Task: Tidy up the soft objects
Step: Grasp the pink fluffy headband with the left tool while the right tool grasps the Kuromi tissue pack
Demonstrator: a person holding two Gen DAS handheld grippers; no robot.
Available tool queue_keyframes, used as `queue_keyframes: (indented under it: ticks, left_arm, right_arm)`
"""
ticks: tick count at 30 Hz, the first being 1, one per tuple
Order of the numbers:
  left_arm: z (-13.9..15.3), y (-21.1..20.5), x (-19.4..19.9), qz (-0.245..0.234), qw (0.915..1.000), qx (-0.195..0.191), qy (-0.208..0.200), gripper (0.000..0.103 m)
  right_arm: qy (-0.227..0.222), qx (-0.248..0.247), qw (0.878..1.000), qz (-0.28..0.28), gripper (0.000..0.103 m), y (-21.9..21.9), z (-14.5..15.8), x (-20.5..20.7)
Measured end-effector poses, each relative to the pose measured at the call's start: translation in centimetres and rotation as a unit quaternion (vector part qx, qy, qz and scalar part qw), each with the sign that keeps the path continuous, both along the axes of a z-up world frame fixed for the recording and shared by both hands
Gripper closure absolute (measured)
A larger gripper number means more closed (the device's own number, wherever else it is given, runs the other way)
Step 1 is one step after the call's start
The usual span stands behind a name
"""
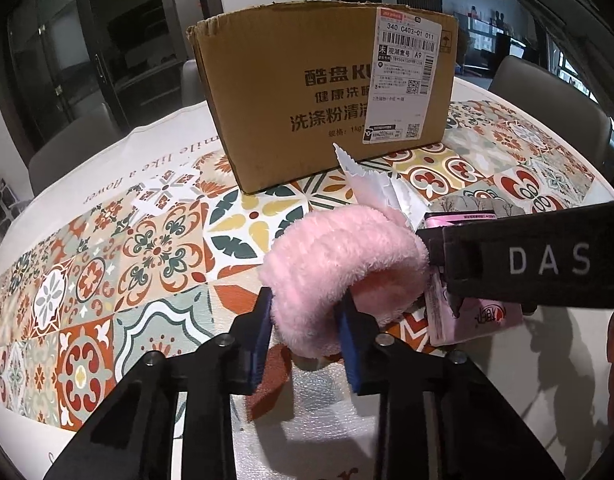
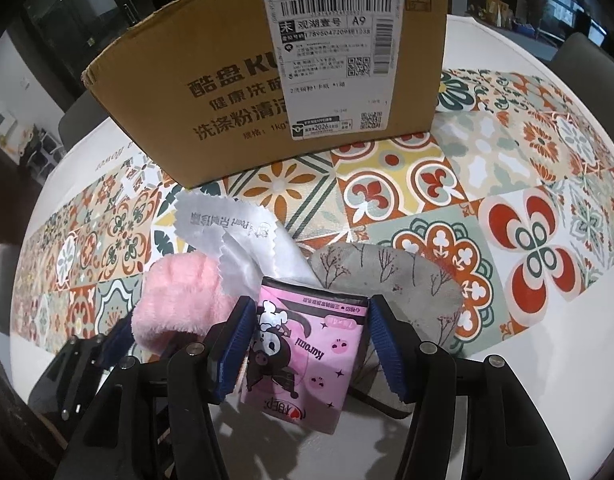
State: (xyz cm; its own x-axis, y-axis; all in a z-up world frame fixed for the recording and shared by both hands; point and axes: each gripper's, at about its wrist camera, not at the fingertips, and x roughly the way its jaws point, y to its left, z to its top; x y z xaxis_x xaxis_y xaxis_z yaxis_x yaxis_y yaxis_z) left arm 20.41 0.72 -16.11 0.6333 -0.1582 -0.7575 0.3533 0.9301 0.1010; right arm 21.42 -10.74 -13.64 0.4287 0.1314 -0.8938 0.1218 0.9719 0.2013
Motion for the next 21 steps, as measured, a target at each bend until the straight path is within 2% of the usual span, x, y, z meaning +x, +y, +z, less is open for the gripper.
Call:
queue_keyframes:
  ticks: [5,14,21]
  left_arm:
    - [0.3,0.1,-0.3,0.005,1.0000,0.002,0.002,0.082]
    - [1.1,0.9,-1.5,0.031,0.9989,-0.027,0.021,0.084]
    - [2.7,1.2,-2.6,0.049,0.9977,-0.045,0.012,0.086]
  right_arm:
    - [0.002,0.001,1.000,0.014,0.044,0.0,-0.2,-0.2]
    - [-0.005,-0.012,0.999,0.037,0.046,0.0,0.4,-1.4]
    - [-0.030,-0.020,0.998,0.048,0.046,-0.3,2.1,-2.7]
